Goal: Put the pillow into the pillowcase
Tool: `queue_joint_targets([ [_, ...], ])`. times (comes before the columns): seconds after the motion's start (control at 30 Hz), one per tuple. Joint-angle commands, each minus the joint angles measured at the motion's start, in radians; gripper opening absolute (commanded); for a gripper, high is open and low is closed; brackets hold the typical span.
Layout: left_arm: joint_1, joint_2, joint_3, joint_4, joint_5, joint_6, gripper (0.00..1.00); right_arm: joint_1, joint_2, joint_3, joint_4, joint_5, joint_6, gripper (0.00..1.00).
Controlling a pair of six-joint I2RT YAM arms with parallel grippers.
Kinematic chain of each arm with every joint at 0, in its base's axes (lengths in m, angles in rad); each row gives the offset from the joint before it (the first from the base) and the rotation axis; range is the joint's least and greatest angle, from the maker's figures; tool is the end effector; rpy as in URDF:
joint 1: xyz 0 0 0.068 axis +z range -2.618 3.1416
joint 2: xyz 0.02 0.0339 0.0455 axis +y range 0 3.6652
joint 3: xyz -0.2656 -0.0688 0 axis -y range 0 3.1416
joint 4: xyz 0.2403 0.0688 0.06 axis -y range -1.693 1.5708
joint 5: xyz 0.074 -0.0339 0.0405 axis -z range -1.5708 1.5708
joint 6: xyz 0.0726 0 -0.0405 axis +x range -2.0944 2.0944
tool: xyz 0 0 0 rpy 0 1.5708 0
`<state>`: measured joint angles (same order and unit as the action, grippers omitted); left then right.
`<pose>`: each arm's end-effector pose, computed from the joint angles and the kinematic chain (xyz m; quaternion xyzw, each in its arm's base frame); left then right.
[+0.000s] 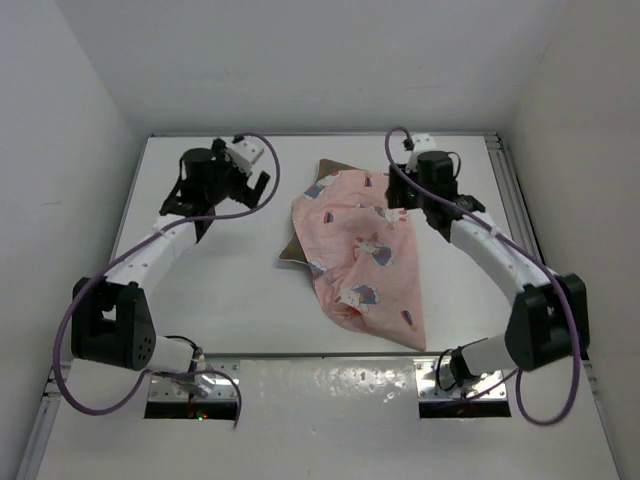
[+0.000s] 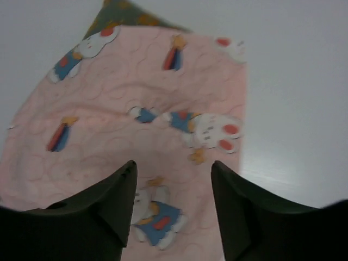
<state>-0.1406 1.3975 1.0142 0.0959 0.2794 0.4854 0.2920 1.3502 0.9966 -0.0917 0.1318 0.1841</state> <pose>0.3511 -0.0699 0.3001 0.3236 0.7291 -0.0082 0.6031 0.3282 0.0887 0.2829 -0.0104 0.8446 0.0714 0.5305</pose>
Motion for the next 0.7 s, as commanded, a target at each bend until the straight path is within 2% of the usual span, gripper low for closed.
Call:
queue_joint_targets([
  [0.0, -0.112, 0.021, -0.011, -0.377, 0.003, -0.031, 0.99, 0.044, 0.191, 0.074, -0.275, -0.256, 0.29, 0.61],
  [0.03, -0.129, 0.04, 0.003, -0.39, 0.016, -0.059, 1.0, 0.059, 0.219, 0.07, -0.275, -0.23, 0.311, 0.78],
  [0.07, -0.151, 0.053, 0.012, -0.406, 0.05, -0.114, 1.0, 0.071, 0.248, 0.053, -0.237, -0.215, 0.331, 0.98],
  [0.13, -0.163, 0.099, 0.041, -0.458, 0.122, -0.145, 1.0, 0.116, 0.256, -0.01, -0.179, -0.192, 0.363, 0.99],
  [0.23, -0.18, 0.091, 0.023, -0.472, 0.124, -0.151, 1.0, 0.162, 0.279, -0.059, -0.122, -0.15, 0.39, 0.98],
  [0.27, -0.179, 0.083, 0.017, -0.446, 0.11, -0.16, 1.0, 0.17, 0.303, -0.07, -0.117, -0.138, 0.39, 0.94],
  [0.3, -0.175, 0.071, 0.008, -0.434, 0.093, -0.171, 1.0, 0.179, 0.316, -0.075, -0.117, -0.136, 0.399, 0.69],
  [0.37, -0.146, 0.061, -0.005, -0.395, 0.049, -0.212, 1.0, 0.173, 0.334, -0.072, -0.123, -0.135, 0.411, 0.26],
  [0.4, -0.133, 0.051, -0.006, -0.378, 0.032, -0.235, 1.0, 0.161, 0.331, -0.064, -0.126, -0.135, 0.416, 0.0],
  [0.47, -0.094, 0.04, -0.005, -0.349, 0.014, -0.28, 1.0, 0.142, 0.307, -0.038, -0.123, -0.136, 0.376, 0.0],
  [0.53, -0.067, 0.017, -0.003, -0.337, -0.029, -0.335, 1.0, 0.13, 0.245, 0.008, -0.123, -0.055, 0.336, 0.0],
  [0.6, -0.05, -0.011, -0.015, -0.317, -0.051, -0.363, 1.0, 0.137, 0.221, 0.136, -0.108, -0.006, 0.272, 0.0],
  [0.67, -0.021, -0.049, -0.043, -0.282, -0.097, -0.428, 1.0, 0.177, 0.248, 0.336, -0.092, -0.069, 0.204, 0.0],
])
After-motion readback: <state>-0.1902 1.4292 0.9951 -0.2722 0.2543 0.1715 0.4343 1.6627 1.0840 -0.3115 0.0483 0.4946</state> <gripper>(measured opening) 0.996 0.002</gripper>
